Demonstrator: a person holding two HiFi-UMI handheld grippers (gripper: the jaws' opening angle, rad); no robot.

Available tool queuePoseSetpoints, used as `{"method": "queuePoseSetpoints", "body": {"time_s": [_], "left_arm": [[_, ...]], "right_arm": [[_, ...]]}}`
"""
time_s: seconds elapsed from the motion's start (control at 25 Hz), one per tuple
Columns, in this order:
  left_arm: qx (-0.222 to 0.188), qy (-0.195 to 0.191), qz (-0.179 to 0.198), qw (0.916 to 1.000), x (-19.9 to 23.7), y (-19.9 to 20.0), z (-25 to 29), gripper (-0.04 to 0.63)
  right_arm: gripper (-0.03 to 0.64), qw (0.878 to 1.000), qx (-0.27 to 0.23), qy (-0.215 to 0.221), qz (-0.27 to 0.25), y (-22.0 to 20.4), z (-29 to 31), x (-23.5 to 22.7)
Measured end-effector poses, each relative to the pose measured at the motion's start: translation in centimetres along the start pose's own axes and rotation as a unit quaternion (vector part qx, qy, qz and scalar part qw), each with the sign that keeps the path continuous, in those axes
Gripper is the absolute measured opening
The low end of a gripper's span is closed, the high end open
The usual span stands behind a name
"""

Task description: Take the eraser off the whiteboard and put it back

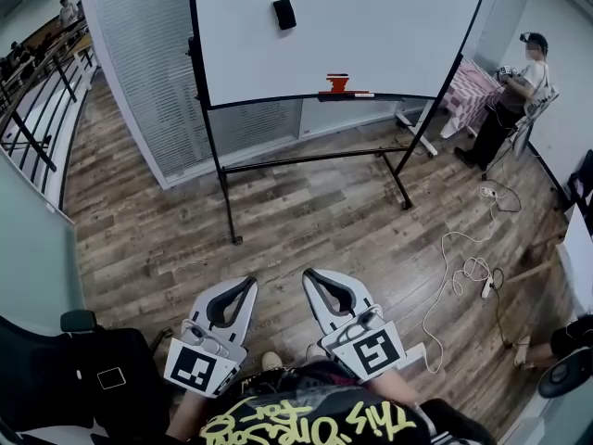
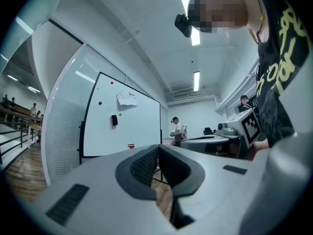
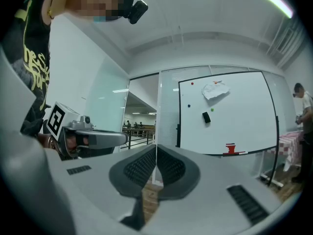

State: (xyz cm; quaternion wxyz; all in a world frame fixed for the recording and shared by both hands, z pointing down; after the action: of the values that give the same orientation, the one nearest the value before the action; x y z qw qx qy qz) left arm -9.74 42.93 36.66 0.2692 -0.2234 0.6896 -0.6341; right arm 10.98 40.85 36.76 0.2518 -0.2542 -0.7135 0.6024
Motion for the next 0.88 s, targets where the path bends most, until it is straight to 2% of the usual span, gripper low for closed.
{"method": "queuePoseSetpoints", "body": {"time_s": [0.36,0.6,0.88], "left_arm": [[0.009,-0.022,-0.014,0.9996,1.3,-1.1,-1.4,0.008],[0.006,-0.034,-0.020,0.9992,1.8,-1.2,-0.5,0.008],[0.015,-0.025,-0.016,0.9994,3.1,-1.7,1.3,0.008]], "right_arm": [[0.011,1.000,0.008,-0.026,0.003,-0.7,-0.3,2.6],[0.011,0.999,0.017,-0.046,0.008,-1.0,-0.1,1.9],[0.011,0.999,0.011,-0.032,0.009,-1.6,2.2,-0.3]]}}
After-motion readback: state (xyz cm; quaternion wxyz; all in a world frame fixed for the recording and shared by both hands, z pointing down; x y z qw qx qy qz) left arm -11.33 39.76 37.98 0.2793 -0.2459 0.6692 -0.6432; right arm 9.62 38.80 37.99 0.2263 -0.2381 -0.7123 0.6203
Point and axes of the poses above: the fingertips, and each gripper's own axes: z forward along the fingers, x to its left, y out of its top, the point moved 10 cm from there along -z, backward along the fingers, and after that the axes turned 2 degrees about -y, right-handed, at the moved point
